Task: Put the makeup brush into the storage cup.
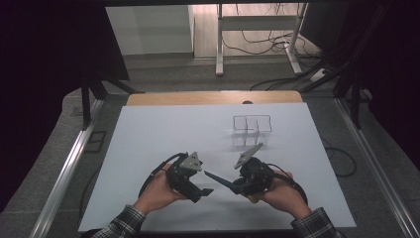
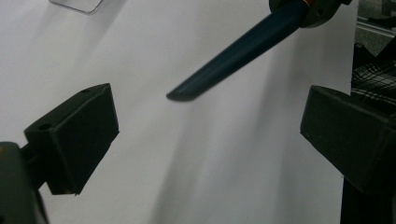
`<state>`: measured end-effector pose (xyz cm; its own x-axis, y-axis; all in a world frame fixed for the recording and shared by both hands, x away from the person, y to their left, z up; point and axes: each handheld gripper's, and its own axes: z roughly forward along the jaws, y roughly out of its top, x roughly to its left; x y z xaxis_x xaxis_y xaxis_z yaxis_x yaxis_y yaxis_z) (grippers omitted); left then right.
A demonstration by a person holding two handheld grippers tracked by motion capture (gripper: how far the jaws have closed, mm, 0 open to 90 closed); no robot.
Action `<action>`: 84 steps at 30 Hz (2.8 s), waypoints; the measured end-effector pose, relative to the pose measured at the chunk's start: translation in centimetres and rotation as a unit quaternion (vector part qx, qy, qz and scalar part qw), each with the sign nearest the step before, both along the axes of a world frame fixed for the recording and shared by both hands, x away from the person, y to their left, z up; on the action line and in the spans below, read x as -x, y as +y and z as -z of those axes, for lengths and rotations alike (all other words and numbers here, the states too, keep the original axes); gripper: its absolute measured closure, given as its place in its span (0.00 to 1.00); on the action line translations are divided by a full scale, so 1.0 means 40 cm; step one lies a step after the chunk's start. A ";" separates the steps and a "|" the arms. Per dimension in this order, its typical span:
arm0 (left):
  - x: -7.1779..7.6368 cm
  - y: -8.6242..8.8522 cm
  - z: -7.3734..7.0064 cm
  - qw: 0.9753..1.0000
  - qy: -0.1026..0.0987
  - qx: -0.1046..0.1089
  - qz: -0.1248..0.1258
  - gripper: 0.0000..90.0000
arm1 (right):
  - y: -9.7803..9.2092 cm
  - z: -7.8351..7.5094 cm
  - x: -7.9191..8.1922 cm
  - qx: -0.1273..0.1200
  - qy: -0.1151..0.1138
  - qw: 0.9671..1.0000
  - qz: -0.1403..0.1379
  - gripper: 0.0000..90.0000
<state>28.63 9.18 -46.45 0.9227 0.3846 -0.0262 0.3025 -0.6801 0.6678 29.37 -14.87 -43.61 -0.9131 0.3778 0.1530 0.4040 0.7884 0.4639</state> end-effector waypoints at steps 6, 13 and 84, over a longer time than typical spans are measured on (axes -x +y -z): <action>0.000 -0.005 0.005 1.000 0.000 -0.009 0.008 0.09 | 0.016 -0.001 0.003 -0.001 0.003 1.000 -0.013 0.81; 0.010 -0.011 0.005 0.999 -0.003 -0.023 0.032 0.27 | 0.029 -0.001 0.009 0.000 0.007 1.000 -0.022 0.81; 0.053 0.035 0.028 0.999 0.023 0.033 0.007 0.87 | -0.077 0.039 0.009 -0.065 -0.082 0.989 0.106 0.00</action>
